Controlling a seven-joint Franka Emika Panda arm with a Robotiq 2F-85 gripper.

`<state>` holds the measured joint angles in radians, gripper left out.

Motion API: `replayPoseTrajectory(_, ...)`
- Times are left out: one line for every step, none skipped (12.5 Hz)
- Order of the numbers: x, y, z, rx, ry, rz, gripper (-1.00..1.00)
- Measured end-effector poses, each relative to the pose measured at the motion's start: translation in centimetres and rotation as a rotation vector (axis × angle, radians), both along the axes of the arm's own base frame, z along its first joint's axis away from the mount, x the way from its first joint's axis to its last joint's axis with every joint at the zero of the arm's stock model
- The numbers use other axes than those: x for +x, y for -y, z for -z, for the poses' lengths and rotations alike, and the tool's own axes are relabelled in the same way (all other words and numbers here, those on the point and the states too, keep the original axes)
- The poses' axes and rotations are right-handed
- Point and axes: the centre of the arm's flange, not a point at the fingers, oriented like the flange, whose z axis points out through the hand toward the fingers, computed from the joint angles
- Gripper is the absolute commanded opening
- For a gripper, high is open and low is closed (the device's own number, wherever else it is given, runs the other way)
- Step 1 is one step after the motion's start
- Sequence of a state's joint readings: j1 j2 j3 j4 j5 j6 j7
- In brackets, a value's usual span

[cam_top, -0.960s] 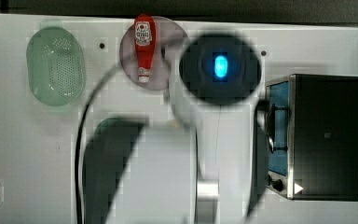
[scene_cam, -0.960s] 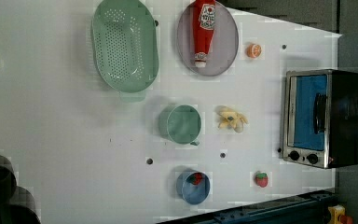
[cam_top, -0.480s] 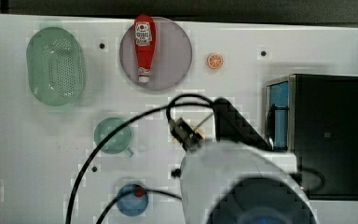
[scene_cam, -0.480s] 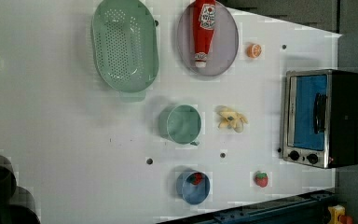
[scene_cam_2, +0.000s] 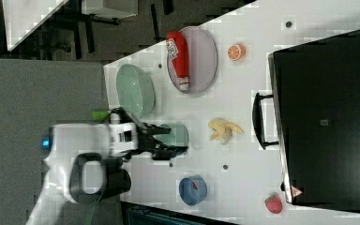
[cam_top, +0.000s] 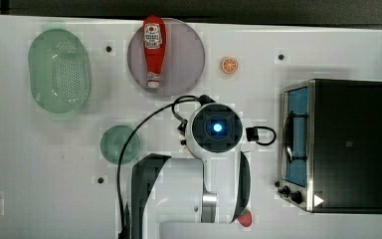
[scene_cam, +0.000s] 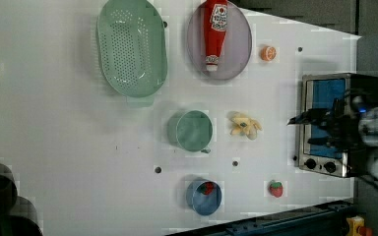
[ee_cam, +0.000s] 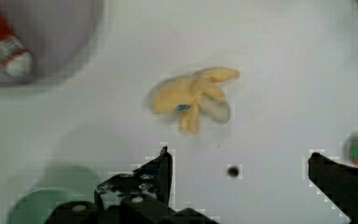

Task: Pick Banana and place it in mug.

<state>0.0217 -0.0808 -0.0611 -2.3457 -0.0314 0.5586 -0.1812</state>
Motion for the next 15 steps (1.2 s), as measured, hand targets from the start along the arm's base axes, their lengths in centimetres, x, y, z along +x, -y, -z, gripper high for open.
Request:
replayPoseTrajectory(0.1,0.1,1.6,0.003,-0.017,-0.036,1.0)
replayPoseTrajectory(0.9,0.1,2.6,0.017,0.018,-0.086,1.0)
replayPoseTrajectory(1.8,-0.1,3.5,0.038,0.055,-0.121,1.0)
replayPoseTrajectory(2.4,0.0,4.3,0.031,0.103,-0.163,1.0)
replayPoseTrajectory(2.7,0.3,5.7,0.018,0.138,-0.19,1.0)
replayPoseTrajectory(2.8,0.2,7.3,0.019,0.132,-0.206,1.0)
replayPoseTrajectory(2.9,0.3,9.2,0.019,0.124,-0.215,1.0)
replayPoseTrajectory(2.8,0.8,11.4,0.022,0.098,-0.233,1.0)
replayPoseTrajectory(2.3,0.9,13.5,0.024,0.066,-0.231,1.0)
replayPoseTrajectory(1.8,0.3,15.3,0.03,0.031,-0.249,1.0)
replayPoseTrajectory(1.7,-0.6,16.9,0.036,0.025,-0.272,1.0)
replayPoseTrajectory(1.4,-1.2,18.3,0.037,0.028,-0.29,1.0)
replayPoseTrajectory(0.8,-1.7,19.5,0.047,0.035,-0.279,1.0)
replayPoseTrajectory(0.1,-1.7,20.4,0.05,0.033,-0.269,0.95)
replayPoseTrajectory(-0.5,-2.0,21.6,0.056,0.01,-0.272,0.74)
